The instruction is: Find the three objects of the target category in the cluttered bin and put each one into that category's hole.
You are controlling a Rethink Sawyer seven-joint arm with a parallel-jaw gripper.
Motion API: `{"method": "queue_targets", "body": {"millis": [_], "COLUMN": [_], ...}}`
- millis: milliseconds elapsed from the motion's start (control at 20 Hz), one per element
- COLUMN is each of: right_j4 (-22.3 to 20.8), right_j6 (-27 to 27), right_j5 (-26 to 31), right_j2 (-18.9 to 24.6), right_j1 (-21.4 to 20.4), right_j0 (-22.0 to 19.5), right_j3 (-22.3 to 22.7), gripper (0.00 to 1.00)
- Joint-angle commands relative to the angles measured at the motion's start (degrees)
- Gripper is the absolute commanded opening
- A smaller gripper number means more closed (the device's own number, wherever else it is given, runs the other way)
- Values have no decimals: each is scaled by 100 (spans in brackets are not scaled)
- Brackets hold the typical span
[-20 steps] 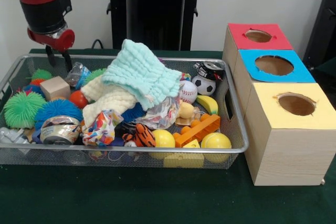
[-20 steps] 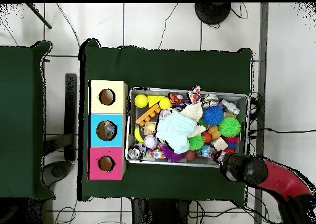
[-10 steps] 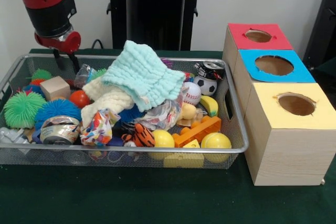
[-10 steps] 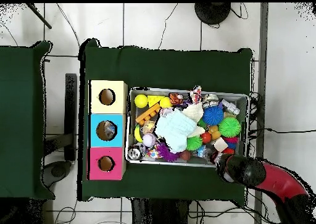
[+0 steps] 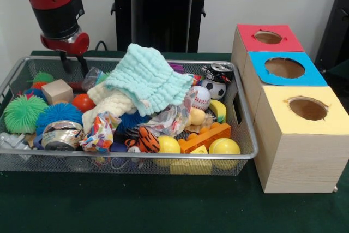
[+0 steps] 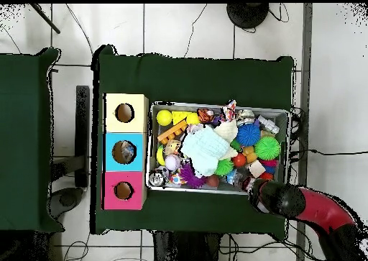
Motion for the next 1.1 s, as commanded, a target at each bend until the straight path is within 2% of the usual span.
{"method": "queue_targets", "body": {"millis": [50,250,500,700,1100], "right_j4": [-458,-575,-665,-776,-626], "right_j6": [-1007,-1041,-989,-824,-960], "right_j5": [370,517,466,203,47], "right_j2": [309,178,115,121,439], "right_j1": [-719,-1031,-1083,-740,-37], "right_j0": [376,493,533,549,306], "right_j3": [134,41,0,-68,32], "gripper": [100,100,100,100,100]}}
